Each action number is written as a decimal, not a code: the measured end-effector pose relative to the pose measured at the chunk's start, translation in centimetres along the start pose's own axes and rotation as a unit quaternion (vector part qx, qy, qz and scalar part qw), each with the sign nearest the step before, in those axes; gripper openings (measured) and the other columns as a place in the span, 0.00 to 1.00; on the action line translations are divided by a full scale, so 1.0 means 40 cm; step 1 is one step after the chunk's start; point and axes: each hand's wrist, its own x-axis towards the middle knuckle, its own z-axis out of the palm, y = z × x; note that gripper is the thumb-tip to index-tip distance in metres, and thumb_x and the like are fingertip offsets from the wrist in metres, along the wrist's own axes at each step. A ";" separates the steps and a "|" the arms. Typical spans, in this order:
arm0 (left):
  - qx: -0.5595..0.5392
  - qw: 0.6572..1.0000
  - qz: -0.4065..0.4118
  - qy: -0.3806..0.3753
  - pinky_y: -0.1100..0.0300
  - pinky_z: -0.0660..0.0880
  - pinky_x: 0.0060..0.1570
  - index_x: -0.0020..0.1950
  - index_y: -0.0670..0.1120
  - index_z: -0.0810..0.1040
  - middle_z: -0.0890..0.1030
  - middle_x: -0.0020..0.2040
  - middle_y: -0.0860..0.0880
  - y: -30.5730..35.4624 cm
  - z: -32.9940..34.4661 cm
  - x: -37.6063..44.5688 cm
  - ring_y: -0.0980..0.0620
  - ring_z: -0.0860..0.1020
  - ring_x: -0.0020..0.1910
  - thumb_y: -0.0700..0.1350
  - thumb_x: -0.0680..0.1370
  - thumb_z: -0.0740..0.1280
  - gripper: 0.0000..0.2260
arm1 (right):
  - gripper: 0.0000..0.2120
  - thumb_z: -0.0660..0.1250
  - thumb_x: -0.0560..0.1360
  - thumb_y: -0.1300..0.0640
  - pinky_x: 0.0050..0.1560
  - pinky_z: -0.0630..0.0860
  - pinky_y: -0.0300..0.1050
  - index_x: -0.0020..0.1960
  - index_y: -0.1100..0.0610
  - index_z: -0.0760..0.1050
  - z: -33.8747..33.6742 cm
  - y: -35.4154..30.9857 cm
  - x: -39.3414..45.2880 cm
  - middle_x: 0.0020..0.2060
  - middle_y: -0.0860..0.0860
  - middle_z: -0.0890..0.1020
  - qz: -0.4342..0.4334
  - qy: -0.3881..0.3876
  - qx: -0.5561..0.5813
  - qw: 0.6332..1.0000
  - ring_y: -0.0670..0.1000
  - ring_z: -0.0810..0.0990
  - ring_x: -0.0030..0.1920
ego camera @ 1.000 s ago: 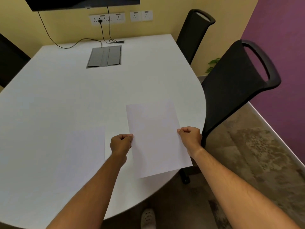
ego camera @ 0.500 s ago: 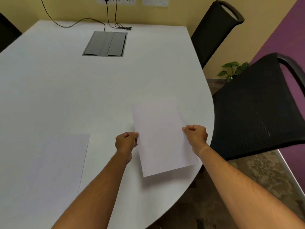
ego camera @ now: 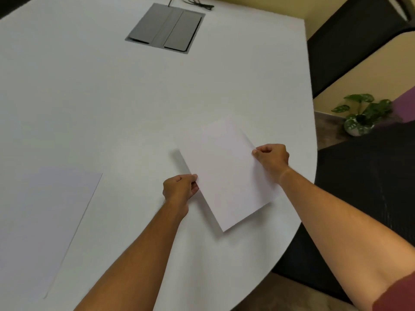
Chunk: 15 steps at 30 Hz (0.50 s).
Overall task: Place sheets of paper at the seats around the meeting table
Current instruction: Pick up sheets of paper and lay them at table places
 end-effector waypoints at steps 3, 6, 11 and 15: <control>-0.012 1.000 -0.013 0.026 0.57 0.83 0.41 0.42 0.39 0.83 0.85 0.43 0.42 -0.015 0.037 0.019 0.46 0.85 0.42 0.35 0.71 0.75 0.03 | 0.05 0.74 0.73 0.57 0.41 0.74 0.36 0.46 0.59 0.84 0.020 -0.015 0.086 0.41 0.50 0.84 -0.019 -0.032 -0.030 0.999 0.47 0.80 0.41; -0.015 0.998 -0.023 0.055 0.57 0.83 0.38 0.41 0.39 0.83 0.85 0.41 0.42 -0.029 0.065 0.030 0.46 0.86 0.38 0.34 0.70 0.75 0.03 | 0.05 0.74 0.72 0.57 0.46 0.74 0.38 0.46 0.59 0.85 0.041 -0.017 0.145 0.42 0.50 0.84 -0.035 -0.056 -0.050 0.997 0.48 0.81 0.44; -0.009 0.995 -0.042 0.088 0.59 0.82 0.34 0.40 0.38 0.82 0.85 0.38 0.42 -0.051 0.087 0.034 0.47 0.86 0.34 0.33 0.70 0.75 0.03 | 0.04 0.74 0.72 0.58 0.41 0.73 0.35 0.44 0.58 0.85 0.070 0.000 0.194 0.41 0.50 0.84 -0.042 -0.079 -0.068 0.994 0.46 0.79 0.40; 0.023 0.993 -0.039 0.106 0.60 0.82 0.32 0.39 0.39 0.82 0.85 0.36 0.43 -0.063 0.095 0.034 0.50 0.85 0.31 0.34 0.70 0.76 0.04 | 0.04 0.75 0.72 0.58 0.47 0.74 0.40 0.44 0.59 0.85 0.081 0.027 0.205 0.42 0.51 0.84 -0.042 -0.084 -0.074 0.993 0.49 0.80 0.44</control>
